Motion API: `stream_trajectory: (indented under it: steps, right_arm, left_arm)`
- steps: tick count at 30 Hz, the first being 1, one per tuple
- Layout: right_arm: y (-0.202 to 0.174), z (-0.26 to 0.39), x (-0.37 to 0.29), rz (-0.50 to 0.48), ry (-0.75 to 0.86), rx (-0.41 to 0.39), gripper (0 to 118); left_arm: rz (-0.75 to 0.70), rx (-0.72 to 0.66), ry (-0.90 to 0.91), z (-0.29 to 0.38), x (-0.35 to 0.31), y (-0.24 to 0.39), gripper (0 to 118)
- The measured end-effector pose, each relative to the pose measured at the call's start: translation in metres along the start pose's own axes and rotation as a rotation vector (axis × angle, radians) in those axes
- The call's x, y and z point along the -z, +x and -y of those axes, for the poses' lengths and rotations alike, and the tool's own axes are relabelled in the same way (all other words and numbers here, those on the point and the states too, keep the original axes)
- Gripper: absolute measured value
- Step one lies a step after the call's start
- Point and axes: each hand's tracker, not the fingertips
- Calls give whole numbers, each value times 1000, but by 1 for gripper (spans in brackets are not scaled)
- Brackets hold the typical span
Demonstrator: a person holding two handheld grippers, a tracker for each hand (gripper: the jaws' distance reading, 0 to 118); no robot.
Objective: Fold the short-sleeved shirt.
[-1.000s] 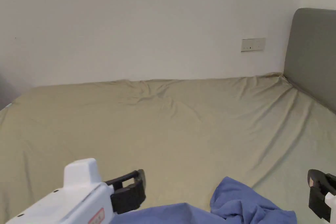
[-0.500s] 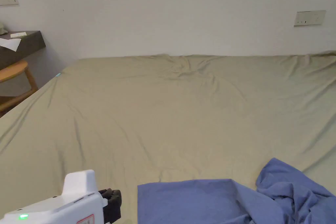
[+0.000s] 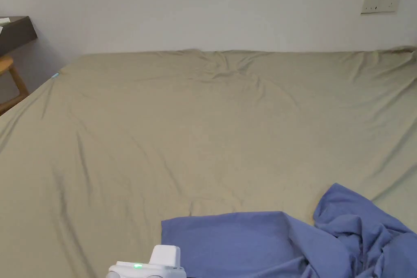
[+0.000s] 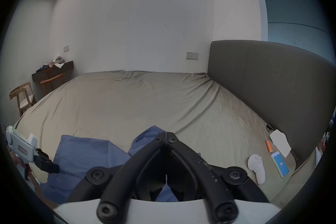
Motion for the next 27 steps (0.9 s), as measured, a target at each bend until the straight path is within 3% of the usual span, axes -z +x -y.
stream_trajectory:
  steps: [1, 6, 8, 10, 15, 21, 25, 26, 27]
  right_arm:
    - [0, 1, 0, 0, -5, 3, 1]
    - [2, 5, 3, -2, -17, 3, 1]
    - [2, 5, 3, -4, -21, 2, 1]
    - [5, 8, 4, -6, -22, 11, 1]
    - [12, 11, 2, -6, -24, 22, 1]
    - [44, 20, 35, 35, -81, 50, 1]
    - [72, 29, 83, 22, -181, 106, 3]
    - [84, 35, 107, -7, -230, 117, 18]
    - [88, 37, 118, 1, -264, 119, 54]
  left_arm:
    - [-11, 2, 11, -1, 5, 4, 82]
    - [-85, 127, 42, 4, 25, 18, 77]
    - [-25, 185, 75, 10, 3, 32, 47]
    - [12, 176, 72, 14, -1, 44, 3]
    - [102, 19, 138, 17, -23, 38, 2]
    - [137, -63, 300, 6, -50, 15, 1]
    - [145, -36, 404, -2, -67, 14, 1]
    - [150, -41, 416, -7, -75, 14, 1]
    - [156, -44, 427, -9, -78, 14, 1]
